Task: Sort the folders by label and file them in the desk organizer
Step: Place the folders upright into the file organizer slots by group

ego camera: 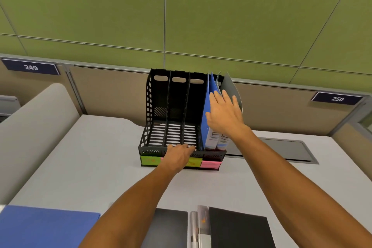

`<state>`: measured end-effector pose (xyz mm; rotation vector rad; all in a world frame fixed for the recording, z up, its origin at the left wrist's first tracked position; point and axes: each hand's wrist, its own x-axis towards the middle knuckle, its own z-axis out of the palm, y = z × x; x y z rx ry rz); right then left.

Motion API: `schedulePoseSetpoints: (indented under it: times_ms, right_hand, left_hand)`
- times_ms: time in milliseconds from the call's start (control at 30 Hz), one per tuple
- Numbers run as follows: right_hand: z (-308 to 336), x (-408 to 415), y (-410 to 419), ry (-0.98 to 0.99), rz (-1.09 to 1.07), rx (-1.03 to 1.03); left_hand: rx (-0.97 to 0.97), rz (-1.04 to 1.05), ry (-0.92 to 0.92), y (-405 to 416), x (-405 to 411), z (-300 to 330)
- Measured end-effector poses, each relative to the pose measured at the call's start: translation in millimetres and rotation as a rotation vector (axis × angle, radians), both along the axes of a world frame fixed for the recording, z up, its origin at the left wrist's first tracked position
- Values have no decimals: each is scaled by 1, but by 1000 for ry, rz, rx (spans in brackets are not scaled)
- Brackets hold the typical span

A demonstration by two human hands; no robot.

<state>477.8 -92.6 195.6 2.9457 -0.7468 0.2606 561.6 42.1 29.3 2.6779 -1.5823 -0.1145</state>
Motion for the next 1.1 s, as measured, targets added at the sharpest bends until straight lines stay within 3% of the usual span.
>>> schedulePoseSetpoints:
  times_ms: [67,133,233,333,500,567,633,667,733,833,900,1100]
  right_hand:
    - [0,-18,3,-169,115,61]
    - [-12,-52,14,-484,152,175]
    - [-57,-115,30,-716,20,366]
    - [-119,-180,42,-569,-273,645]
    - [-200,-285,73,-64,-521,898]
    - [-216,-311,87,110,-593,914]
    - [-226,-328,101,224,-593,871]
    - [-228,-333,106,248,-579,845]
    - [-230,-336,118,256,-564,787]
    - [-227,-338,136,263,-505,670]
    - [-227,-337,149,257,-440,629]
    - [-225,-333,176,340,-315,731]
  left_hand:
    - [4,10,-1,0,-2,1]
    - [1,10,-1,-1,-3,0]
    - [-35,1,-46,5,-8,-4]
    - [-118,-38,-86,14,-19,-15]
    - [-169,20,6,36,-60,-28]
    - [-254,95,184,50,-84,-34]
    - [-317,222,519,69,-114,-41]
    - [-314,279,652,78,-129,-44]
    - [-315,341,742,94,-157,-49]
    - [-377,330,690,111,-186,-52]
    - [-320,323,640,117,-196,-54]
    - [-367,462,1030,122,-221,-33]
